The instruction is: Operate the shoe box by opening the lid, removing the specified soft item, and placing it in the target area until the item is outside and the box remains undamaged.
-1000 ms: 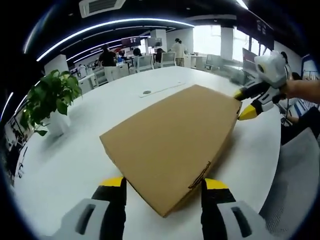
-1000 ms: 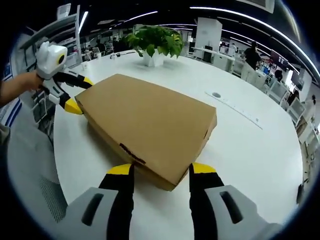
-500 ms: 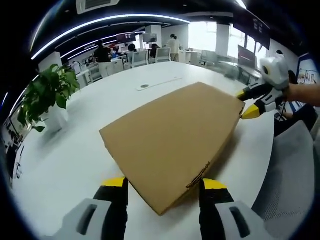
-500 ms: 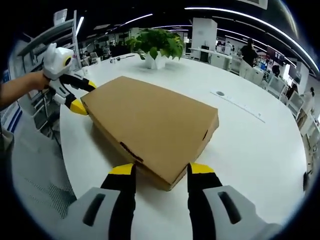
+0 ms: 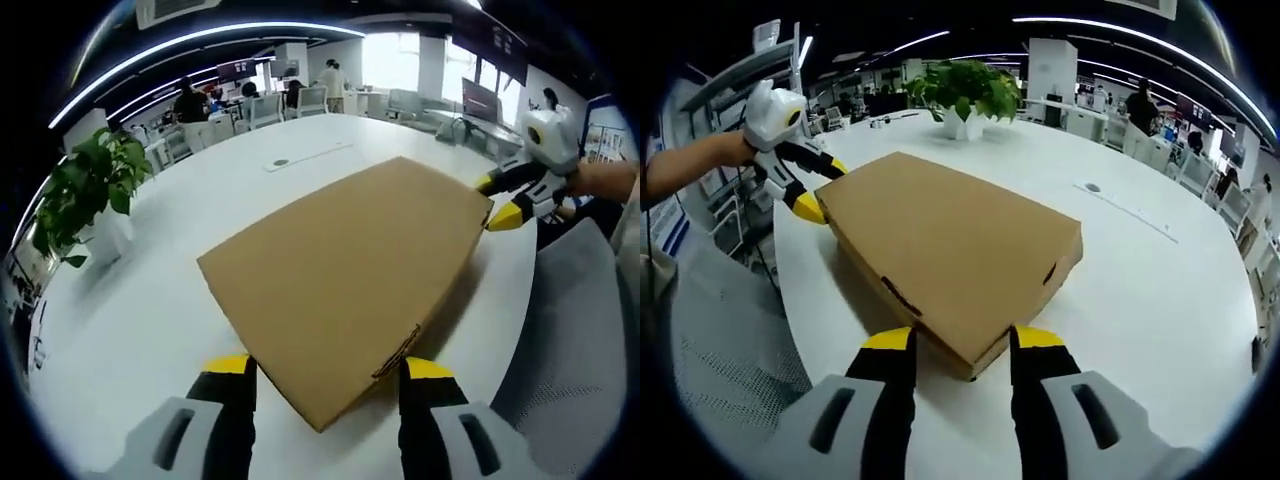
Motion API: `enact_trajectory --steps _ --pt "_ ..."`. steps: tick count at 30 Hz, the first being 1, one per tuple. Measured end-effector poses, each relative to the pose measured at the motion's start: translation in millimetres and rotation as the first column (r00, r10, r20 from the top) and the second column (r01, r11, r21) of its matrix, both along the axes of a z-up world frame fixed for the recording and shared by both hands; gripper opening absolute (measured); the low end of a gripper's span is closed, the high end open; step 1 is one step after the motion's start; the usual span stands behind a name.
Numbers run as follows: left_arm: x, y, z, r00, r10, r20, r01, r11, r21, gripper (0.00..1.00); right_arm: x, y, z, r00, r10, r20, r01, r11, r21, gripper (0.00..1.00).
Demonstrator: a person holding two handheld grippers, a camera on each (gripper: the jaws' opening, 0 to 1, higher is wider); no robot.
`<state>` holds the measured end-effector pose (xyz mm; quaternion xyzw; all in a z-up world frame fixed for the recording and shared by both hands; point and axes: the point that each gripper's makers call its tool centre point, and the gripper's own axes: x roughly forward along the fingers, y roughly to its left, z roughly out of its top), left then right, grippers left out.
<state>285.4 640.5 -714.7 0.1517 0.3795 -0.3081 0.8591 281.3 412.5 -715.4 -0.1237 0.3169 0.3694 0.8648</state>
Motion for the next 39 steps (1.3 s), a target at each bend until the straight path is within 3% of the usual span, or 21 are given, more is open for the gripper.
enact_trajectory --steps 4,15,18,20,39 --pt "-7.3 2.5 -0.2 1.000 -0.018 -0.002 0.018 1.000 0.025 0.56 -9.2 2.4 0.0 1.000 0.009 0.006 -0.009 1.000 0.002 0.32" --pt "-19.8 5.3 0.4 1.000 -0.014 0.000 0.014 1.000 0.018 0.57 -20.5 3.9 0.9 1.000 0.010 0.009 -0.010 1.000 0.021 0.32" --pt "-21.0 5.2 1.2 1.000 -0.012 0.000 0.012 1.000 0.007 0.57 -22.3 3.9 2.8 1.000 0.013 0.014 -0.013 0.999 0.030 0.32" --pt "-21.1 2.6 3.8 0.999 0.027 -0.019 -0.028 0.998 -0.049 0.60 -23.5 3.4 3.5 1.000 0.015 0.015 -0.016 0.999 0.039 0.32" --pt "-19.5 1.6 37.8 1.000 0.008 0.016 -0.007 0.994 -0.105 0.65 -21.5 4.6 45.0 0.999 -0.013 0.040 0.007 0.990 0.139 0.35"
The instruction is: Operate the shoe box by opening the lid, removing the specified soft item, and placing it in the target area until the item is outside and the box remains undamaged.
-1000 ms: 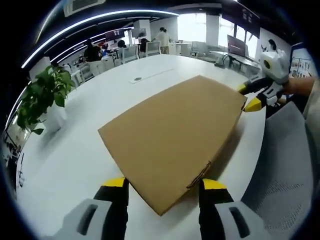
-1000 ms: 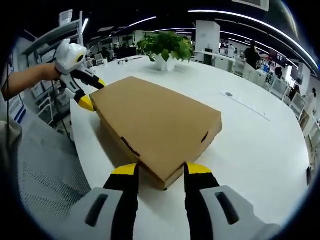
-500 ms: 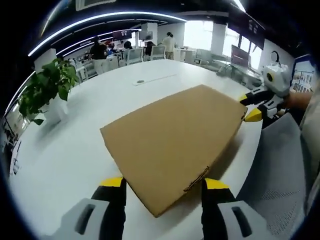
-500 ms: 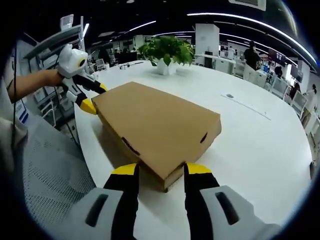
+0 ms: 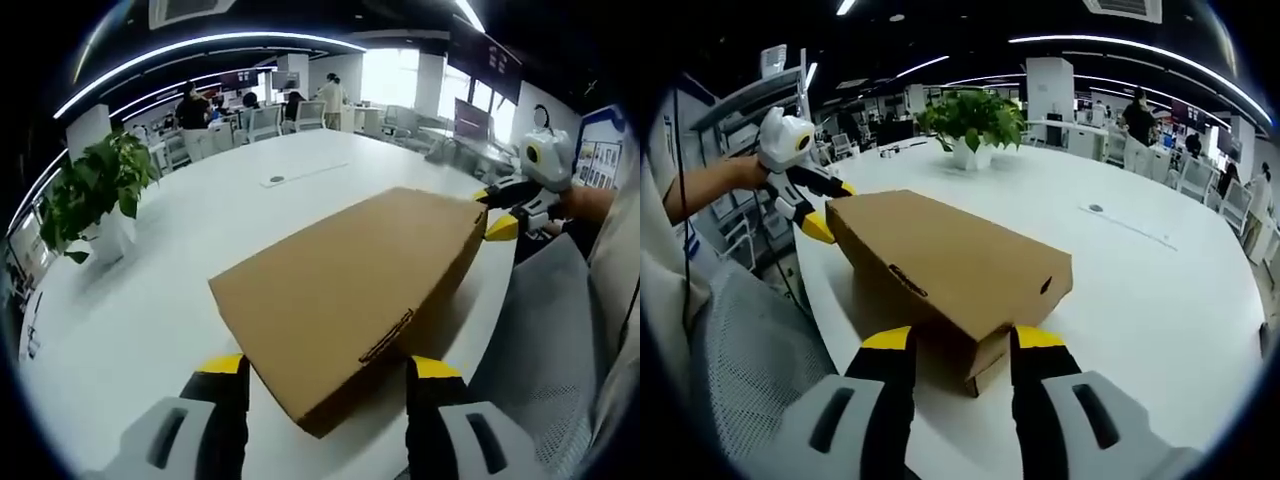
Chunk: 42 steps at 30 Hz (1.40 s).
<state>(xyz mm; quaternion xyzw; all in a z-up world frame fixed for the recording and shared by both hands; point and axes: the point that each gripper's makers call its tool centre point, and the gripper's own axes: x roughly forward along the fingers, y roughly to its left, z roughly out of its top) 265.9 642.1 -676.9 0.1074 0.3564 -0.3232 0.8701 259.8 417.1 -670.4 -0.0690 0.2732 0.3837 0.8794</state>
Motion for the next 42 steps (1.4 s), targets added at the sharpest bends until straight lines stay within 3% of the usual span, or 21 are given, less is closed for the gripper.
enact_trajectory --steps 9,19,36,42 --pt "5.1 -1.7 20.0 0.999 0.005 0.046 -0.003 0.999 -0.034 0.68 5.8 3.4 28.7 0.998 -0.005 0.056 0.003 1.000 0.021 0.37" --pt "26.3 -2.1 48.3 0.991 0.051 0.124 -0.041 0.995 -0.086 0.68 29.9 2.2 58.6 0.991 -0.011 0.134 0.004 0.999 0.050 0.36" --pt "74.4 16.6 69.0 0.957 0.136 0.257 -0.134 0.991 -0.025 0.38 75.2 4.7 84.5 0.976 -0.005 0.218 -0.003 0.999 0.037 0.37" --pt "90.2 17.8 73.3 0.947 0.173 0.269 -0.173 0.985 -0.024 0.35 90.7 6.0 88.2 0.973 -0.017 0.230 0.008 0.999 0.038 0.38"
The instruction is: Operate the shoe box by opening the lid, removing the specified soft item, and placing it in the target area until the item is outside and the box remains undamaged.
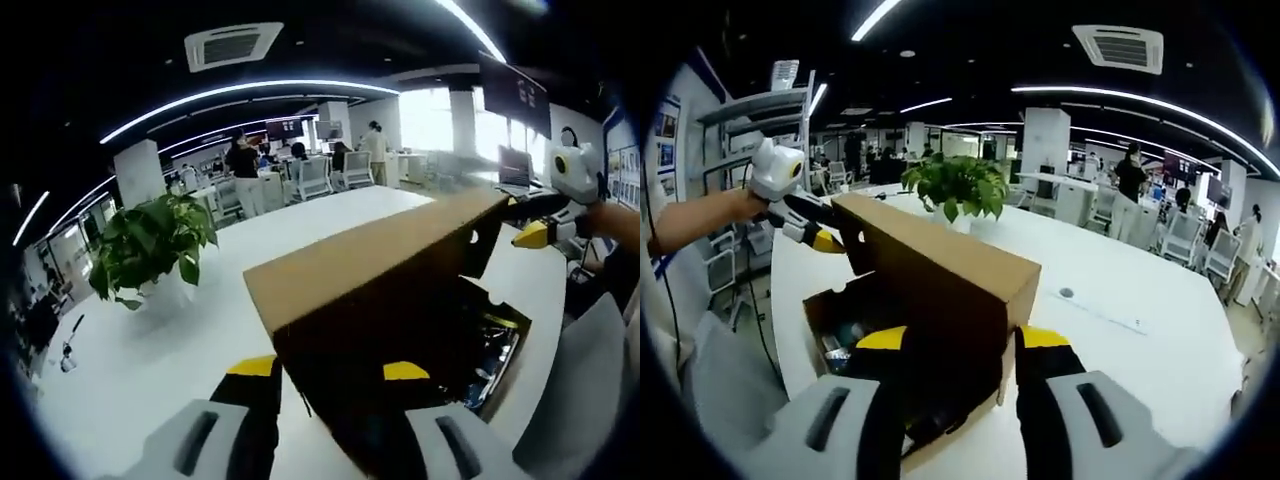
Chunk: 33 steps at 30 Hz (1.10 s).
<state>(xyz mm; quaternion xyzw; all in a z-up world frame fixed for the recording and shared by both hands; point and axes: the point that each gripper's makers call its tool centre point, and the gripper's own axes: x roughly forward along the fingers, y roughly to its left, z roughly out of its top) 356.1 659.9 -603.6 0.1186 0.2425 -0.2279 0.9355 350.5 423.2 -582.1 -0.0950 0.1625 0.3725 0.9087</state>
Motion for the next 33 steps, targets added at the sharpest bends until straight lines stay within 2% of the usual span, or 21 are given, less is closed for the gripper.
enact_trajectory --steps 8,15,24,28,30,33 --pt "15.3 9.3 2.9 0.998 0.054 0.018 -0.054 0.999 -0.003 0.24 17.0 -1.5 1.2 1.000 -0.010 0.012 0.010 1.000 -0.005 0.37" --pt "29.9 22.0 4.8 0.991 0.129 0.029 -0.129 0.992 -0.007 0.07 27.4 -2.2 1.6 1.000 -0.020 0.019 0.020 1.000 -0.009 0.36" --pt "39.4 24.8 4.9 0.987 0.157 0.016 -0.157 0.987 -0.030 0.04 37.6 -2.5 1.3 0.999 -0.040 0.022 0.039 0.999 0.011 0.35" --pt "43.3 26.2 4.3 0.984 0.176 0.011 -0.175 0.984 -0.040 0.03 43.5 -7.0 0.9 0.998 -0.054 0.045 0.054 0.999 -0.001 0.28" --pt "45.0 26.5 4.1 0.984 0.176 0.011 -0.175 0.984 -0.042 0.03 45.6 -9.9 2.7 0.996 -0.081 0.047 0.080 0.996 0.031 0.26" --pt "47.1 26.7 3.6 0.984 0.179 0.010 -0.178 0.983 -0.047 0.03 44.2 -13.7 -4.7 0.995 -0.092 0.034 0.091 0.996 0.022 0.26"
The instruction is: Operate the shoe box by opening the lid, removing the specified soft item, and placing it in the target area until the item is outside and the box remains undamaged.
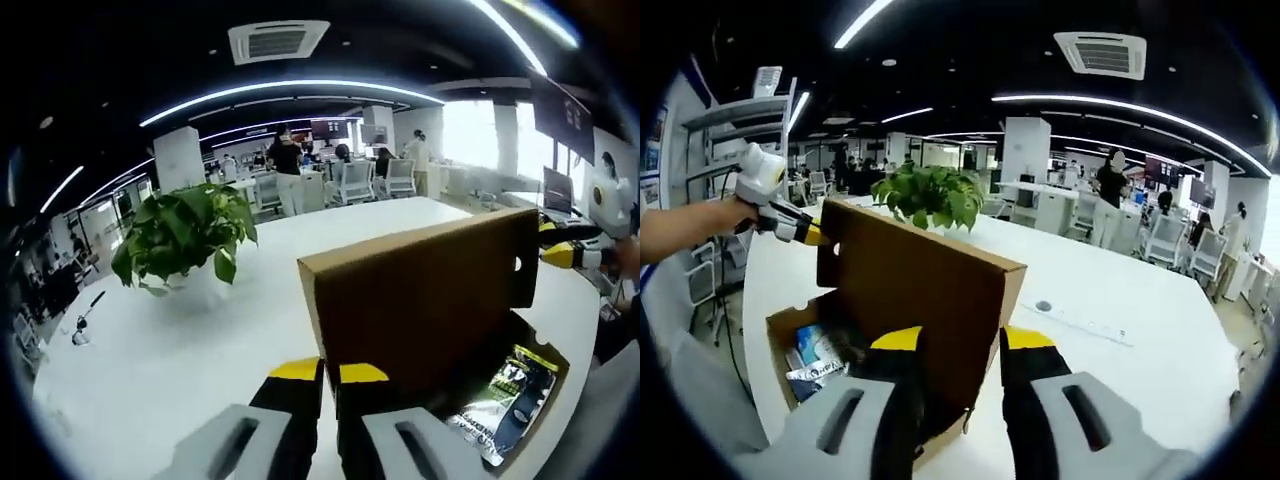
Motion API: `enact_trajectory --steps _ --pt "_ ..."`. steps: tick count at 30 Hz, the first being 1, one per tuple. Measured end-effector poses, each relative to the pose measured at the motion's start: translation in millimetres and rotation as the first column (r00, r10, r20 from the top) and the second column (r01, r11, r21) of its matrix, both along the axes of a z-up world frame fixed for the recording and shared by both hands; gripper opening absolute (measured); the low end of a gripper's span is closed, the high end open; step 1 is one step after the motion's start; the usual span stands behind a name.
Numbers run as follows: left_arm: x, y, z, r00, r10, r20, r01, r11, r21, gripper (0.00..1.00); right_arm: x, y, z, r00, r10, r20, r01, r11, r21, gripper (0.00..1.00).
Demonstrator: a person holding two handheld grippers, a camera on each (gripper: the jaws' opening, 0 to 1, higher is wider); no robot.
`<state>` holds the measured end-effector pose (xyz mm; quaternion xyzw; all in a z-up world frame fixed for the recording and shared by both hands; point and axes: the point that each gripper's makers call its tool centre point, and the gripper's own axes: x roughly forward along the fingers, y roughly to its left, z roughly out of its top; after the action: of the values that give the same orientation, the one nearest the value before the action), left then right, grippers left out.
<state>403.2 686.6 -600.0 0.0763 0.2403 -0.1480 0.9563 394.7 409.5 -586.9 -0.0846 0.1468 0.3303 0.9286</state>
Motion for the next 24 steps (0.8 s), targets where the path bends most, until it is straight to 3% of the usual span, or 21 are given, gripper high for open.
enact_trajectory --steps 13,24 --pt "9.2 -0.3 -2.4 1.000 -0.004 -0.003 0.004 1.000 0.001 0.03 -8.3 -18.8 -43.2 0.996 -0.064 -0.068 0.060 0.997 -0.054 0.16" --pt "18.8 -0.1 -5.9 1.000 0.004 0.001 -0.004 1.000 0.002 0.03 -1.2 -19.5 -64.8 0.990 -0.102 -0.095 0.096 0.993 -0.064 0.09"
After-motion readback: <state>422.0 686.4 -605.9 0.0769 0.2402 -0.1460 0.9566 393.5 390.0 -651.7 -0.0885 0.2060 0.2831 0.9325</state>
